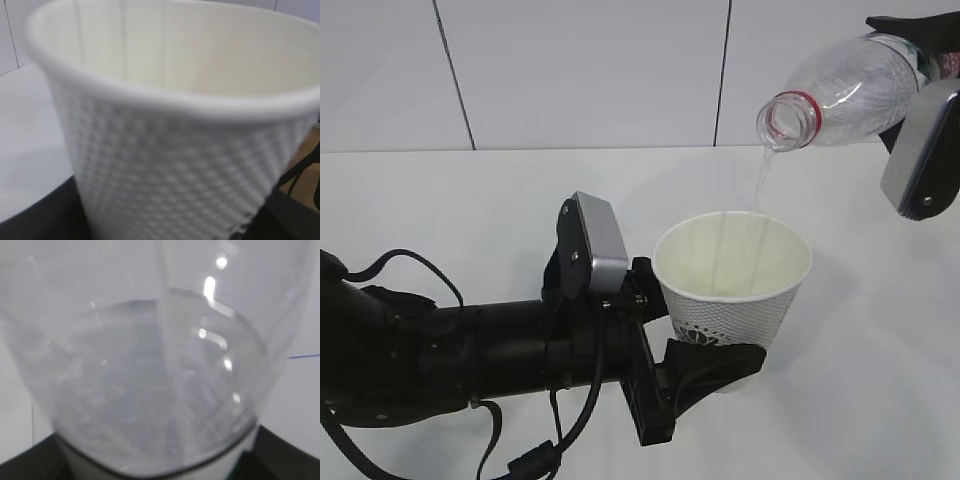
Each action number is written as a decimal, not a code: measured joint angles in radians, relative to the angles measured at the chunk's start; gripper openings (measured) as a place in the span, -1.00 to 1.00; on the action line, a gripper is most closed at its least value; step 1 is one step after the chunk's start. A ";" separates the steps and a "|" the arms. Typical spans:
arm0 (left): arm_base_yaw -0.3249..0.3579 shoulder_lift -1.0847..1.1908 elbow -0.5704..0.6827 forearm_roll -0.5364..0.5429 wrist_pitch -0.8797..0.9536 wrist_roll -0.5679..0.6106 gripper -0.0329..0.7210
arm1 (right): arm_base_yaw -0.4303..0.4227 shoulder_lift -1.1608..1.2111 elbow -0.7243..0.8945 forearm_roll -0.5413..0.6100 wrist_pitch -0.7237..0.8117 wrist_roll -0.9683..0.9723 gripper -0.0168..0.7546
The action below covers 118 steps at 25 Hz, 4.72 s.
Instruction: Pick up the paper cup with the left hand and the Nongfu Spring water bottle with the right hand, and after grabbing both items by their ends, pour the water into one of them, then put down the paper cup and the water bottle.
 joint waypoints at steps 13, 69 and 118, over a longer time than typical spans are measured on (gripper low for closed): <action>0.000 0.000 0.000 0.000 0.000 0.000 0.49 | 0.000 0.000 0.000 0.000 0.000 0.000 0.23; 0.000 0.000 0.000 0.000 0.000 -0.002 0.49 | 0.000 0.000 0.000 0.000 0.000 -0.010 0.23; 0.000 0.000 0.000 -0.001 0.001 -0.002 0.49 | 0.000 0.000 0.000 0.000 -0.007 -0.023 0.23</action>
